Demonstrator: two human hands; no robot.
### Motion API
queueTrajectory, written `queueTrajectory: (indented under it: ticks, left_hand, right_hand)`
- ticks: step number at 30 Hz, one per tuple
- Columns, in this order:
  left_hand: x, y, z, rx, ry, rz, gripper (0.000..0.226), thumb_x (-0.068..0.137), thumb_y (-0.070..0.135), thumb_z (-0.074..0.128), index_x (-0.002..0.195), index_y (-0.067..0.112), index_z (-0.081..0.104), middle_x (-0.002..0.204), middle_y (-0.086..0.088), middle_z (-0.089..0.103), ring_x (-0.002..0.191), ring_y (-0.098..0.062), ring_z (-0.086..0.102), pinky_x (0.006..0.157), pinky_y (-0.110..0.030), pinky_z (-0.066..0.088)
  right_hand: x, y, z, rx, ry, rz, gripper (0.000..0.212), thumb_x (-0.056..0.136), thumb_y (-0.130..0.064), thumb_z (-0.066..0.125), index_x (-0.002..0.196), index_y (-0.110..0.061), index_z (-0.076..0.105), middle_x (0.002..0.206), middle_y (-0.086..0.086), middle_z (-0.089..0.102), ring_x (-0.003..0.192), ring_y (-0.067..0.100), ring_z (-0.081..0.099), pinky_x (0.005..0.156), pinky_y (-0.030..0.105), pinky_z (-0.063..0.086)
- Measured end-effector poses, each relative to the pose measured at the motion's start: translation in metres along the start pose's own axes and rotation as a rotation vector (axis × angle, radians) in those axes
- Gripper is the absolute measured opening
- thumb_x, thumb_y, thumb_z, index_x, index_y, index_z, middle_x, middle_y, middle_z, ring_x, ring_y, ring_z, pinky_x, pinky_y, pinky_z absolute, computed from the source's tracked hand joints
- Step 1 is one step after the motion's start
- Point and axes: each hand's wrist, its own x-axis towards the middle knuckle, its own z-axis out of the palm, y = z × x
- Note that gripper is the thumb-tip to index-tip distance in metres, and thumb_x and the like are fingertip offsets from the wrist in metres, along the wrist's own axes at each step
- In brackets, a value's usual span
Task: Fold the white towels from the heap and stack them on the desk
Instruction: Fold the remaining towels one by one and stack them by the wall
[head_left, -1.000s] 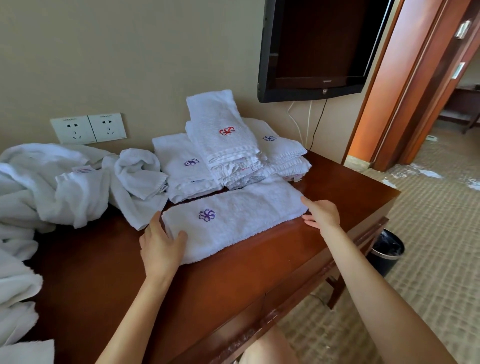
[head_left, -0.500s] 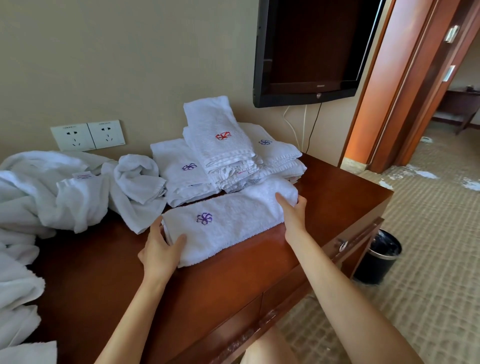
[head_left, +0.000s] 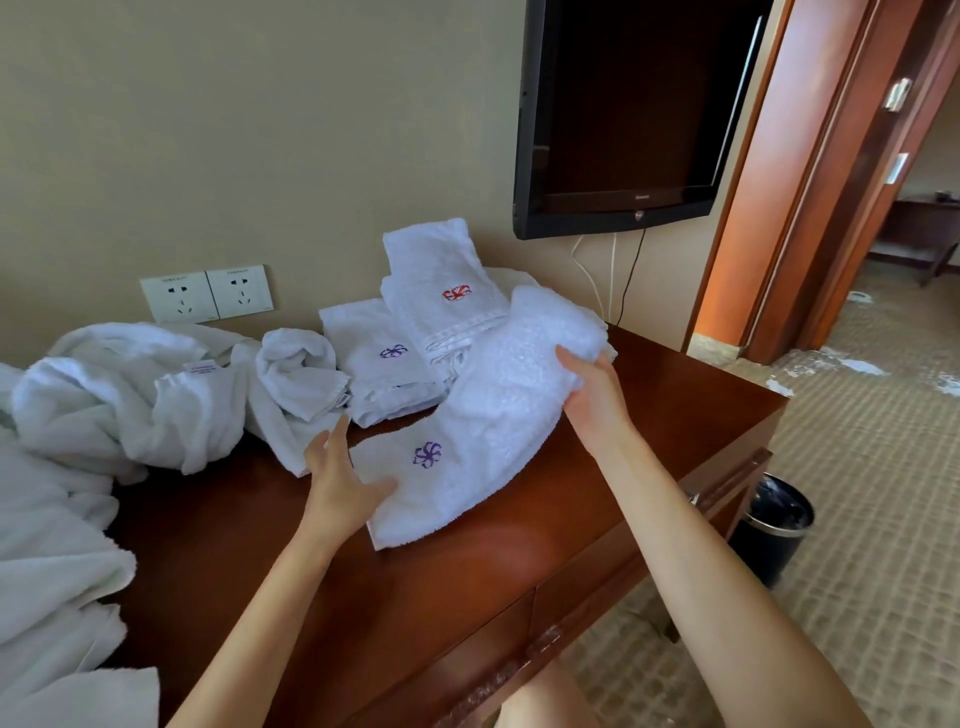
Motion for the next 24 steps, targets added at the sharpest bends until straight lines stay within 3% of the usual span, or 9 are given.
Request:
queueTrajectory:
  ticks: [1,4,8,10,12,16,19,21,24]
  left_hand:
    - [0.003,0.008,-0.003,-0.011,-0.01,0.054,0.101,0.076,0.019,0.081,0.153,0.023,0.015,0.156,-0.004,0.011,0.143,-0.019,0.019,0.112,-0.035,0.028]
    - [0.011,0.039,-0.017,-0.127,-0.059,0.185,0.107,0.066,0.04,0.084,0.151,0.028,0.02,0.156,0.006,0.022,0.143,-0.01,0.022,0.11,-0.029,0.027]
    - [0.008,0.089,-0.041,-0.34,-0.242,0.373,0.105,0.061,0.053,0.083,0.149,0.035,0.027,0.151,0.018,0.035,0.14,0.0,0.03,0.111,-0.03,0.029]
    - [0.002,0.11,-0.051,-0.478,-0.301,0.401,0.092,0.053,0.051,0.086,0.135,0.033,0.046,0.133,0.018,0.057,0.124,-0.001,0.051,0.096,-0.023,0.047]
    - [-0.003,0.127,-0.059,-0.549,-0.288,0.373,0.082,0.042,0.054,0.09,0.114,0.031,0.059,0.11,0.016,0.07,0.105,-0.004,0.065,0.078,-0.017,0.053]
    - [-0.003,0.139,-0.068,-0.535,-0.244,0.349,0.04,0.073,0.02,0.078,0.109,0.01,0.064,0.097,0.006,0.075,0.094,-0.015,0.071,0.069,-0.021,0.055]
    - [0.001,0.136,-0.071,-0.638,-0.171,0.31,0.039,0.08,0.017,0.07,0.117,0.005,0.063,0.106,-0.002,0.073,0.097,-0.019,0.07,0.072,-0.023,0.056]
    - [0.007,0.133,-0.075,-0.708,-0.118,0.265,0.037,0.085,0.017,0.068,0.12,0.007,0.062,0.107,-0.002,0.073,0.097,-0.018,0.07,0.07,-0.021,0.055]
    - [0.02,0.132,-0.084,-0.776,-0.052,0.222,0.037,0.087,0.018,0.068,0.122,0.009,0.062,0.108,-0.001,0.073,0.096,-0.015,0.071,0.069,-0.021,0.055]
  right_hand:
    - [-0.004,-0.011,0.004,0.003,-0.071,0.002,0.01,0.093,-0.007,0.059,0.102,-0.01,0.061,0.087,-0.002,0.069,0.078,0.009,0.069,0.069,0.032,0.051]
    - [-0.02,-0.051,0.019,0.025,-0.293,-0.044,0.039,0.091,-0.008,0.059,0.129,-0.013,0.056,0.121,0.006,0.066,0.108,0.019,0.065,0.08,0.032,0.056]
    - [-0.038,-0.081,0.037,0.031,-0.464,-0.036,0.036,0.09,0.0,0.052,0.123,-0.014,0.056,0.107,0.0,0.07,0.099,0.015,0.068,0.073,0.027,0.055]
    - [-0.043,-0.09,0.046,0.001,-0.512,-0.055,0.034,0.089,0.002,0.052,0.118,-0.016,0.057,0.103,-0.003,0.072,0.099,0.013,0.068,0.077,0.026,0.055]
    - [-0.044,-0.091,0.053,-0.029,-0.542,-0.078,0.034,0.089,0.001,0.054,0.12,-0.014,0.056,0.108,-0.001,0.07,0.103,0.015,0.067,0.081,0.027,0.054]
    - [-0.04,-0.082,0.06,-0.076,-0.505,-0.082,0.031,0.091,-0.002,0.055,0.119,-0.014,0.059,0.112,0.002,0.069,0.107,0.018,0.065,0.089,0.032,0.052]
    - [-0.035,-0.055,0.055,-0.128,-0.508,-0.059,0.036,0.094,-0.017,0.058,0.13,-0.02,0.056,0.129,0.005,0.063,0.119,0.022,0.059,0.101,0.04,0.046]
    - [-0.035,-0.028,0.048,-0.136,-0.528,0.02,0.047,0.094,-0.027,0.059,0.139,-0.02,0.049,0.134,0.006,0.059,0.121,0.023,0.058,0.1,0.042,0.045]
    - [-0.042,0.013,0.044,-0.159,-0.625,0.154,0.049,0.098,-0.038,0.05,0.144,-0.02,0.044,0.141,0.007,0.053,0.128,0.026,0.051,0.109,0.05,0.037]
